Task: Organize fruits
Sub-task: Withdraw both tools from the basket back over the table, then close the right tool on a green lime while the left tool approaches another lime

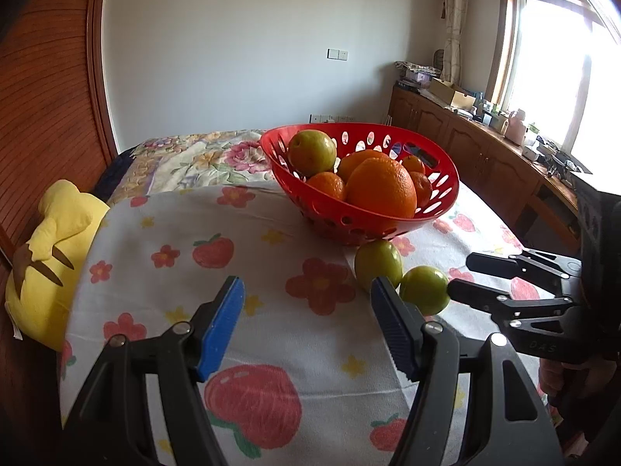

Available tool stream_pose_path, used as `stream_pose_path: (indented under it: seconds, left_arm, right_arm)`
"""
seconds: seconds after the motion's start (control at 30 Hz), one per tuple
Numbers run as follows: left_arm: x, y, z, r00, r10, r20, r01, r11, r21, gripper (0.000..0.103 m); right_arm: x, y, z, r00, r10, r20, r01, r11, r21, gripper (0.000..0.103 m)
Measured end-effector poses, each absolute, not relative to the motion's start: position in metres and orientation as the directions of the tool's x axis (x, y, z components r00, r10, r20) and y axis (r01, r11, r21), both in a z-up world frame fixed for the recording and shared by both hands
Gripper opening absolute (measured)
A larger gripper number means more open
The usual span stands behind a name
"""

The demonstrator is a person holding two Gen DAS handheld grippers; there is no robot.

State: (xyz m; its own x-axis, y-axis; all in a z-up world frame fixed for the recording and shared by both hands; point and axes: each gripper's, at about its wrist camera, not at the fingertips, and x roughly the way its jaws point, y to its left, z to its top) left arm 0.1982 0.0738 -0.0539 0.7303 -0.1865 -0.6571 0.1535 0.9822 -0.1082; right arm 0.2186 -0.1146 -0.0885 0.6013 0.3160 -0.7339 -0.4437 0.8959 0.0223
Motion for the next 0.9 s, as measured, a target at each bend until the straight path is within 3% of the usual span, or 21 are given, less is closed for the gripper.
stream_pose_path:
  seconds: [0.6,0.9]
  left_arm:
    - [0.195,0.064,-0.063,0.714,-0.205,-0.67,0.166,0.978,-0.123,0.068]
    - [0.208,0.055,-0.065,0.713,-0.223,-0.665,0.162,0.975,-0.153,0.068]
  right_arm:
    - [0.238,-0.106,-0.12,0.521,0.312,-0.794,-0.458,0.887,0.048,0.06]
    - [0.234,-0.101,-0.125,0.486,0.342,-0.804,-0.496,0.865,0.068,0.052]
